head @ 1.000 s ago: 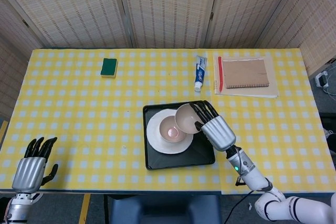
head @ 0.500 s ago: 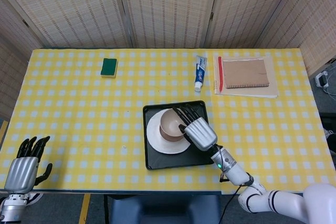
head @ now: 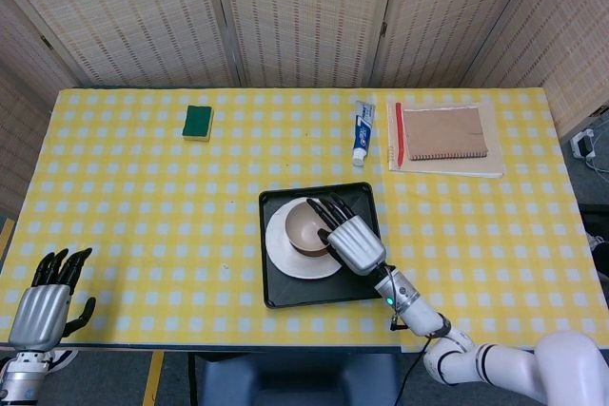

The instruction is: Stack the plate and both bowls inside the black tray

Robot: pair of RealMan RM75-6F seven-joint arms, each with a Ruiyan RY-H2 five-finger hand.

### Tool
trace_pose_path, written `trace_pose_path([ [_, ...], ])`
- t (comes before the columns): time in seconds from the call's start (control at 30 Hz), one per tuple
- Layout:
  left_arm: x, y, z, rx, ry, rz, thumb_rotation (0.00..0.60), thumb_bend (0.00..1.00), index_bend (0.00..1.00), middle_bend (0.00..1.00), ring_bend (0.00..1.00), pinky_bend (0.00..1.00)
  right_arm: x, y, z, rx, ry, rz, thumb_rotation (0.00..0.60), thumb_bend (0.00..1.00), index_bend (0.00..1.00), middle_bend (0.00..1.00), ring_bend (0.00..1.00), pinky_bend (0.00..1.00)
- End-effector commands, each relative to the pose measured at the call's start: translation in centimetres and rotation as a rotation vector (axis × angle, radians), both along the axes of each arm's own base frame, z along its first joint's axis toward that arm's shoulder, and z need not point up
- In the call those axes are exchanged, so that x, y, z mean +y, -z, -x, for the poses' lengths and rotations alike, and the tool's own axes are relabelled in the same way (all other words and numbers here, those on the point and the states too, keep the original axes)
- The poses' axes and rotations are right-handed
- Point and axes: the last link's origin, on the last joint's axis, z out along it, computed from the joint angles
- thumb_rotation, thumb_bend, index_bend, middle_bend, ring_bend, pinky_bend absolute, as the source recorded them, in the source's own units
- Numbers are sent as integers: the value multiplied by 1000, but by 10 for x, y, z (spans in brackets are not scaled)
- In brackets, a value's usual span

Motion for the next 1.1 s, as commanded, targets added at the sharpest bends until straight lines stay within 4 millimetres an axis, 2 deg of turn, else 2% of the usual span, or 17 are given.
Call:
trace_pose_path([
  [0.03, 0, 0, 0, 0, -1, -1, 600, 462, 4, 154, 0, 0, 0, 1, 1, 4, 6, -3, 600, 461, 616, 0, 0, 0],
  [0.23, 0, -1, 0, 1, -4, 3, 600, 462, 6, 154, 0, 0, 1, 3, 5, 14, 26, -17, 600, 461, 593, 0, 0, 0],
  [0.53, -1, 2, -1, 8, -2, 28, 600, 469, 6, 154, 0, 0, 4, -10, 18, 28, 69, -41, 600, 461, 372, 0, 0, 0],
  [0.67, -1, 1, -1, 8, -1, 27, 600, 469, 6, 155, 0, 0, 10, -24, 25, -3, 90, -49, 600, 461, 300, 0, 0, 0],
  [0.77, -1, -1, 0, 6, -6, 20, 600, 469, 6, 154, 0, 0, 21, -45, 39, -32, 97, 7, 600, 461, 253, 0, 0, 0],
  [0.87, 0, 0, 1, 3, -9, 27, 600, 469, 6, 151, 0, 0, 36, -76, 61, -50, 117, 112, 600, 461, 126, 0, 0, 0],
  [0.93, 0, 1, 1, 5, -5, 33, 600, 469, 6, 148, 0, 0, 53, -99, 78, -73, 159, 151, 600, 461, 63, 0, 0, 0],
  [1.1, -2, 0, -3, 1, 42, 20, 600, 469, 3, 123, 0, 0, 109, -154, 123, -149, 282, 238, 600, 461, 6, 0, 0, 0],
])
